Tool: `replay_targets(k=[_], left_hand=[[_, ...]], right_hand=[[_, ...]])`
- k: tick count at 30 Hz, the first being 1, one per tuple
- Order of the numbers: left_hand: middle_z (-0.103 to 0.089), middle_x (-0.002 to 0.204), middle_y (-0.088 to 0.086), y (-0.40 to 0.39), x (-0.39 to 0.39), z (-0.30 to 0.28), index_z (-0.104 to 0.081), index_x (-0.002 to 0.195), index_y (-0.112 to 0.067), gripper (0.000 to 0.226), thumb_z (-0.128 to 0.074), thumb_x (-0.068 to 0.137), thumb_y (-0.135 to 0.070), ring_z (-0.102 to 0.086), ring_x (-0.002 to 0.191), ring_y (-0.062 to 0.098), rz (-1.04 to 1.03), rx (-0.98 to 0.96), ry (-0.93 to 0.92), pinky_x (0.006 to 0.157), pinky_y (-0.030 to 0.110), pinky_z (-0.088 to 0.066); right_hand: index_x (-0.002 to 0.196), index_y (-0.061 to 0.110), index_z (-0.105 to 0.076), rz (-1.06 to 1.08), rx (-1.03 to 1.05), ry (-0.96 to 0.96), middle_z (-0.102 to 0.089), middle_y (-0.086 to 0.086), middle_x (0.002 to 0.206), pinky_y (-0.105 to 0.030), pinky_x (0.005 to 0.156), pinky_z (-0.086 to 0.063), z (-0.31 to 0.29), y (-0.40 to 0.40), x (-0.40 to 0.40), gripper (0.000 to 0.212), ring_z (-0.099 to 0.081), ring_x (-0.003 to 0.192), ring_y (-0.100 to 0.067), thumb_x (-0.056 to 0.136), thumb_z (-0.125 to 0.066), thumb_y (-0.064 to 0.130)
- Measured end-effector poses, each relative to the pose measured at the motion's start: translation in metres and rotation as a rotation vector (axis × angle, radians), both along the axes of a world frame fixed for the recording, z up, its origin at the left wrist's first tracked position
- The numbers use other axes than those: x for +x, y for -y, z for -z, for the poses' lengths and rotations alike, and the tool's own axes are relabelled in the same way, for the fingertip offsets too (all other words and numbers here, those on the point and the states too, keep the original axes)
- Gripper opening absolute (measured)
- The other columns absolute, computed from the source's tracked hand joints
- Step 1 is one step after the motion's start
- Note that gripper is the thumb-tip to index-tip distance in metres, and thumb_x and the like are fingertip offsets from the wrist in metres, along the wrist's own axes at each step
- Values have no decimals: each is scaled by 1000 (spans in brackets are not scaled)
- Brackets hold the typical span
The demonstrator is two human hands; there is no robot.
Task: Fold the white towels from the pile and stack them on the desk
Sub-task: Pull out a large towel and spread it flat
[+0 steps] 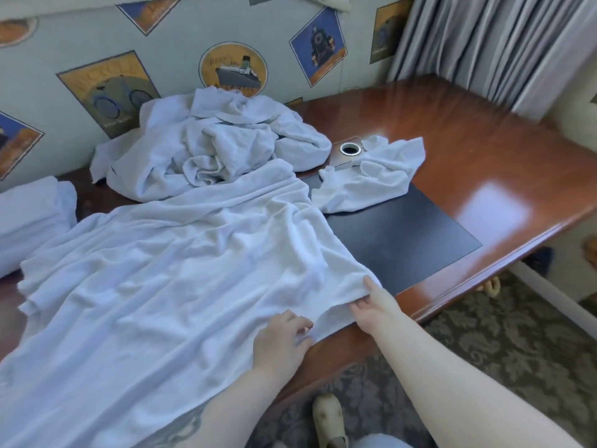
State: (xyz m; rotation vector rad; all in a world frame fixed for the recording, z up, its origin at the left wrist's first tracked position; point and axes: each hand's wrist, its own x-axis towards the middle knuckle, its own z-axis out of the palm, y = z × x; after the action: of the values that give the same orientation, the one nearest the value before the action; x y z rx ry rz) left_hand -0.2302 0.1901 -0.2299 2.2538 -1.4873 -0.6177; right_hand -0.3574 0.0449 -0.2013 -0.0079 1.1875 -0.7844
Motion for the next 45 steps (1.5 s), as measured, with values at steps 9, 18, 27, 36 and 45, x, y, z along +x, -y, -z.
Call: replay_targets(k=[9,18,27,36,45], left_hand=[[-55,106,-13,-6,0,10,-66,106,-35,24,-52,94,-50,-49,102,7,156,-71,194,77,28,-47],[-62,78,-10,12,-22,-4,-73,77,-28,14,-86,71,-29,-63,74,12,219,-195,288,54,27,-49],[-50,59,-8,12,-53,8,-63,61,-24,35,-93,46,-16,-48,50,15,232,-177,519,41,24,-38],[-57,119,-10,64,-71,0,-67,111,-31,26,-51,93,-43,-50,117,13,-307,-78,145,94,26,-41],[37,154,-11,52,-70,7,24,150,-39,62,-14,103,-53,37,141,17,-22,362,249,112,44,25]], right_hand=[[96,2,-68,-397,-319,-789,-72,-4,73,-33,60,-57,22,-9,-52,21,-67,59,-14,91,-66,23],[103,25,-50,-805,-587,-1265,-55,5,98,-32,72,-42,23,10,-60,26,-54,94,-19,89,-59,46],[76,20,-59,-1128,-608,-1270,-64,5,75,-27,56,-42,10,46,-87,8,-61,71,-16,72,-63,26],[122,26,-46,-1225,-1093,-1230,-45,6,120,-31,70,-38,7,57,-58,39,-43,109,-17,86,-58,15],[107,19,-46,-1185,-839,-1101,-57,6,87,-31,56,-40,14,81,-63,25,-55,73,-12,87,-60,24]])
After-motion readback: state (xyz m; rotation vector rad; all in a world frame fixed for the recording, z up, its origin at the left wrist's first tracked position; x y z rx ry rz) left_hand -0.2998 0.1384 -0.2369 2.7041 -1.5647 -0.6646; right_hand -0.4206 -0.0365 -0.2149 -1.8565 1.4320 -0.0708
